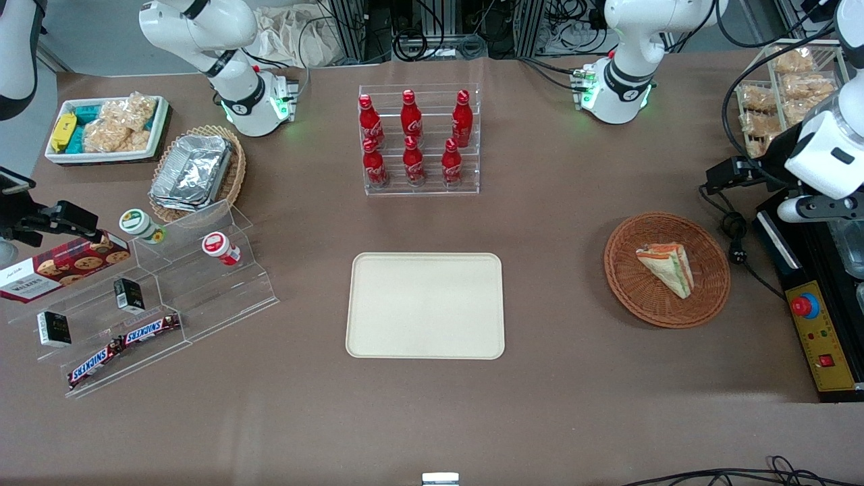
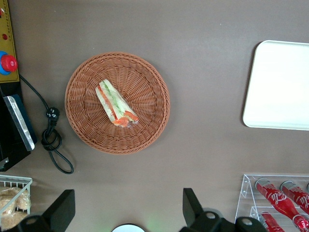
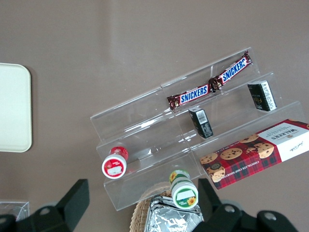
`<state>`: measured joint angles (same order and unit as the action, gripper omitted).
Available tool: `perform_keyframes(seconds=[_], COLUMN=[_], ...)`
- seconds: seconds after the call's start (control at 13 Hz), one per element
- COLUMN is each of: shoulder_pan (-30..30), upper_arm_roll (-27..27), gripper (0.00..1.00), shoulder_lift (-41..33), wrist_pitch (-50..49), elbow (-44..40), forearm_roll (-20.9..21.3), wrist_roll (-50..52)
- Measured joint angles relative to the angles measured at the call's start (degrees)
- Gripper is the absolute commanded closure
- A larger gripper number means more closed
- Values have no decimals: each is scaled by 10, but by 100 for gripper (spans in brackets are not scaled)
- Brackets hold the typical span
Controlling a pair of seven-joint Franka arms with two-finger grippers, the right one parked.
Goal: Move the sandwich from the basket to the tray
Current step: 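Move the left gripper over the wrapped sandwich in the wicker basket, then lower the left gripper and grasp the wrapped sandwich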
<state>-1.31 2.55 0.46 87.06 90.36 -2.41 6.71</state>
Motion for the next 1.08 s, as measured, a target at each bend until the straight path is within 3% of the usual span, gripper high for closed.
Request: perform_keyframes(seconds=[0.54,1.08], shoulder_pan=[1,13], upper_arm_roll=[-4,-28], gripper=[0,0], shoulder_lift=[9,18], wrist_pitch=[14,266], elbow=[38,261], forearm_roll=[1,2], wrist_roll=[125,241])
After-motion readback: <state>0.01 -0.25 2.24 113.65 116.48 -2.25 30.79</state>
